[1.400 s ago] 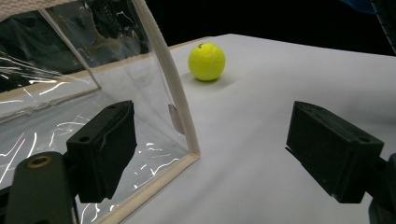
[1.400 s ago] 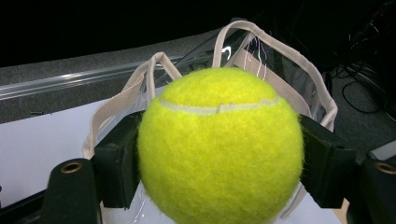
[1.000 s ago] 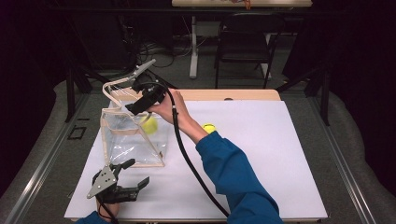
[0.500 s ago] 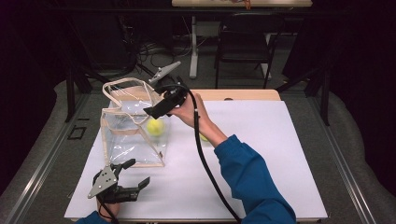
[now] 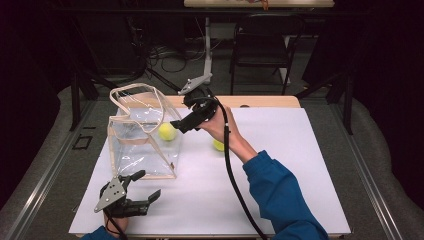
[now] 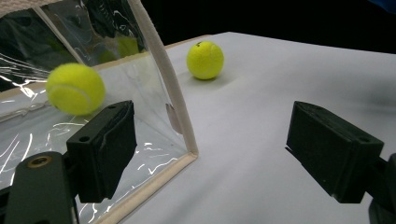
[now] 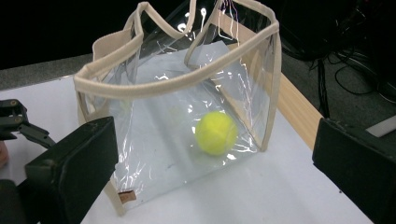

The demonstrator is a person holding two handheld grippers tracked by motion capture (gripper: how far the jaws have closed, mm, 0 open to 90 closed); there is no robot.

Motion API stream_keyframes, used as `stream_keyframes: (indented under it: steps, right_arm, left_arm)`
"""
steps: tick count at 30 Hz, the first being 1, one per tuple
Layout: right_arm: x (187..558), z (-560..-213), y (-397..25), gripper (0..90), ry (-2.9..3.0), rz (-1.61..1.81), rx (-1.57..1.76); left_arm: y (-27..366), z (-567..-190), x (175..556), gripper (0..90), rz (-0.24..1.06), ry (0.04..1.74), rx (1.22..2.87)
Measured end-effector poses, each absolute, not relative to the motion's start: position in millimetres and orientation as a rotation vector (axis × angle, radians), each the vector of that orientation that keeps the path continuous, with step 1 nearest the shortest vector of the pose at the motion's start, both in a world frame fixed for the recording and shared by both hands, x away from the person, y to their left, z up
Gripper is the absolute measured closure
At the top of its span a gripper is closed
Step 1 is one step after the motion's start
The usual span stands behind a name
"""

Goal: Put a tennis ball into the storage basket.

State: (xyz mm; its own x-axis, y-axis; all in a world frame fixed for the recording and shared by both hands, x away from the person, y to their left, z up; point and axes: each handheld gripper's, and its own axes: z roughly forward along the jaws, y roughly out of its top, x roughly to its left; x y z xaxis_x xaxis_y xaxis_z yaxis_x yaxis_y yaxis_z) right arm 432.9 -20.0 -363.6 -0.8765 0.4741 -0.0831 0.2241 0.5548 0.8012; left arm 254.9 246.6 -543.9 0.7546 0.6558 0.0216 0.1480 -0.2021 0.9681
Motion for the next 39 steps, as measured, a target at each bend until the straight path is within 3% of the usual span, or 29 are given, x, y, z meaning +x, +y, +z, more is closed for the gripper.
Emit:
stream_keyframes:
  steps: [39]
  right_arm:
    - [409.3,-409.4,-87.0,0.0,2.501,1.163,0.657]
  left_arm:
    - [247.3,-543.1,251.8,15.8,0.534,0.626,1.742]
